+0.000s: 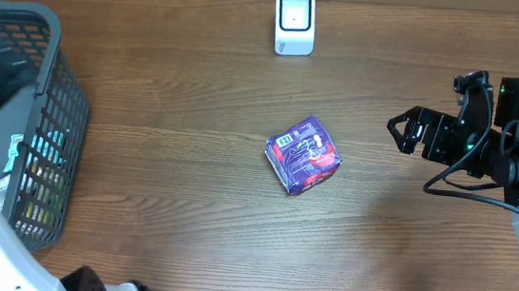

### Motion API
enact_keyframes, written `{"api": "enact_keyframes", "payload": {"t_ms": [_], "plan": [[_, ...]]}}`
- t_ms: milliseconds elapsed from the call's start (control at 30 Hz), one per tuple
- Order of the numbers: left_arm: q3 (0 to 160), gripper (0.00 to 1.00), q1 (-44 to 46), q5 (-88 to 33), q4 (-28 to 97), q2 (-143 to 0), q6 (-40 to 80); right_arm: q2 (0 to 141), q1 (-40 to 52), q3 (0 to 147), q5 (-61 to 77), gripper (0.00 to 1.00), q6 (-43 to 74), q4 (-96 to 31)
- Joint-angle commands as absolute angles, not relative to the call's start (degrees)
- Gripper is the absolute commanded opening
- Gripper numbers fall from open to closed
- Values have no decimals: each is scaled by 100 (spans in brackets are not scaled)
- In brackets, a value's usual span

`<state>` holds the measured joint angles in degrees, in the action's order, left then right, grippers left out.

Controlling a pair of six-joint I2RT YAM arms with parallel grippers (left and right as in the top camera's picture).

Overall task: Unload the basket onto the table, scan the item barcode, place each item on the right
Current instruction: 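Carry the purple package to the table center and release it, then reach the left gripper into the basket and grasp the white tube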

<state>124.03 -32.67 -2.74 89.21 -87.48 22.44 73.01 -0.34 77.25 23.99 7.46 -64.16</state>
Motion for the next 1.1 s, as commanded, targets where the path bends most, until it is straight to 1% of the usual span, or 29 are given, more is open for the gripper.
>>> {"api": "enact_keyframes", "payload": {"t_ms": [0,100,167,233,300,400,433,500,567,600,667,900,933,1000,1033,1067], "plan": [[11885,100,-4862,-314,8742,-8772,2803,7295,-1,7872,2410,100,740,-6401],[11172,100,-5496,-523,8298,-8842,2998,7295,-1,7872,2410,100,738,-6399],[10431,100,-5728,-556,7837,-8873,3033,7295,-1,7872,2410,100,738,-6381],[9920,100,-5741,-473,7544,-8873,3076,7295,-1,7872,2412,100,740,-6359],[9240,100,-5728,-174,7113,-8873,3369,7295,1,7872,2412,100,740,-6355],[8208,100,-5728,-67,6219,-8875,3487,7295,1,7872,2412,100,740,-6368],[7717,100,-5725,-67,5706,-8877,3487,7295,-1,7872,2412,100,740,-6366],[7194,100,-5725,-97,5052,-8899,3481,7295,-1,7872,2410,100,740,-6364],[6761,98,-5725,-106,4445,-8982,3476,7295,1,7872,2412,100,740,-6357],[6569,97,-5725,-106,4139,-9089,3476,7295,1,7872,2410,100,740,-6357],[6427,96,-5719,-104,3905,-9319,3474,7295,1,7872,2412,100,740,-6364],[6418,94,-5623,340,3756,-10333,3476,7295,1,7872,2412,100,742,-6405],[6418,93,-5623,338,3710,-10462,3479,7295,1,7872,2412,100,742,-6407],[6418,84,-5623,338,3632,-10575,3481,7295,1,7872,2412,100,742,-6407],[6418,67,-5621,292,3568,-10610,3476,7295,-1,7872,2412,100,742,-6407],[6418,55,-5621,235,3546,-10613,3474,7295,1,7872,2412,100,744,-6407]]}}
